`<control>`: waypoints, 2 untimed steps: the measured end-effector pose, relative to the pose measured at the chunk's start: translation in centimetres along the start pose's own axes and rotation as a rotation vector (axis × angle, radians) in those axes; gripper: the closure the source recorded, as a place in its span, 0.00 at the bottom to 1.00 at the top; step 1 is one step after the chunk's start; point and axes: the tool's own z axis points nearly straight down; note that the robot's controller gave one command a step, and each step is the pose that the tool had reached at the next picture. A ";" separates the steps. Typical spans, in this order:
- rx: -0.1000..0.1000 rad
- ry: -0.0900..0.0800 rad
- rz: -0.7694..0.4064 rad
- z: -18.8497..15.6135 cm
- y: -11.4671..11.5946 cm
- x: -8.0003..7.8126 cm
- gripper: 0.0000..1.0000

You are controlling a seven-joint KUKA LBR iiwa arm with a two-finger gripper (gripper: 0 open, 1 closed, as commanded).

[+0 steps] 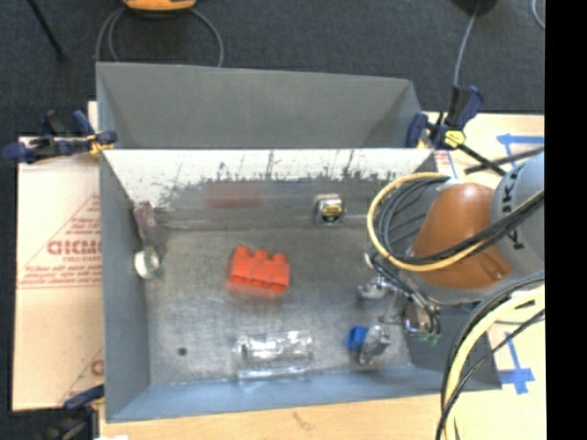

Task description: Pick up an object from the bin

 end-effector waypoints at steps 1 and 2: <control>0.003 -0.008 -0.005 -0.2 0.0 -0.2 1.00; 0.005 -0.003 0.003 -14.1 -1.8 -2.5 1.00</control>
Offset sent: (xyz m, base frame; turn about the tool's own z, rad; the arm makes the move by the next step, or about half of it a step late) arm 0.0000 0.0000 0.0000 0.0000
